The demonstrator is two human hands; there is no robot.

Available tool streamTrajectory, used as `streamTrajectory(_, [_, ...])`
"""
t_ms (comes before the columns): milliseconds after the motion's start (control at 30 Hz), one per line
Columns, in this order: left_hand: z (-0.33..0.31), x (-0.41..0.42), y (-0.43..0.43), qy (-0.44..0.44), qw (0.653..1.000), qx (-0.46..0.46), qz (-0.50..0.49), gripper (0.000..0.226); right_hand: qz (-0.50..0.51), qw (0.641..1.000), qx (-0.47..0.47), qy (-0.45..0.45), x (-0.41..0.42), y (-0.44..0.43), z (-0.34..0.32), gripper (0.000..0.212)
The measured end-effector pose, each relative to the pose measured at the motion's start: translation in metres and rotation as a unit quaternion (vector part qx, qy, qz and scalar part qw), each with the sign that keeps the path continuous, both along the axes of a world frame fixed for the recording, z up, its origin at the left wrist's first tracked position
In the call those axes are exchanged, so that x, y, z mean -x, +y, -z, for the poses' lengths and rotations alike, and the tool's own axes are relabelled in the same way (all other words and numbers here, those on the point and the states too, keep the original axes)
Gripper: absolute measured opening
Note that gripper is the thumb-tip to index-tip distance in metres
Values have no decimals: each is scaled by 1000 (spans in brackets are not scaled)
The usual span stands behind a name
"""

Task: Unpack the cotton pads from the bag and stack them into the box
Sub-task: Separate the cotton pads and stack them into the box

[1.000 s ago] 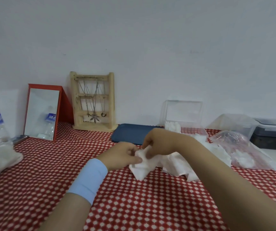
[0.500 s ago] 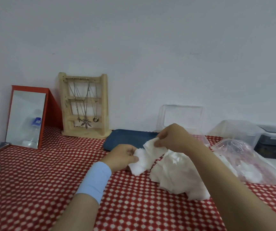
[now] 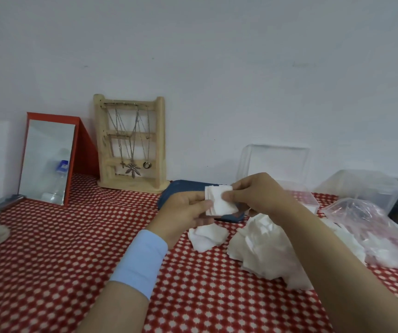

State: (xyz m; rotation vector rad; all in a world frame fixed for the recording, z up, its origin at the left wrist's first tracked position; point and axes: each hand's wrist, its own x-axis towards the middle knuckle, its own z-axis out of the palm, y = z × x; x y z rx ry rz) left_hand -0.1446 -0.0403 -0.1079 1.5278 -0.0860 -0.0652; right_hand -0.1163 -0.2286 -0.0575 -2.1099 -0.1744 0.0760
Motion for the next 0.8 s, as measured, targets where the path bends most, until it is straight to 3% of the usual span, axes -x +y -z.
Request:
streamTrajectory(267, [8,5,2,61,992,102,-38,21,46,998,11,-35,3,-4,0,9])
streamTrajectory(367, [11,5,0,67,992,99,-47,23,17,999,-23,-36,6,-5,-5,11])
streamTrajectory(600, [3,10,-7,65,990,124,15,31,-8,998,39,-47,5,6,4,14])
streamTrajectory(733, [-3,12,-6,92,983,158,22,39,-8,998,36,-58,5,8,6,29])
streamTrajectory(800, [-4,13,-4,66,992,102,20,34,-28,998,7,-51,7,10,6,33])
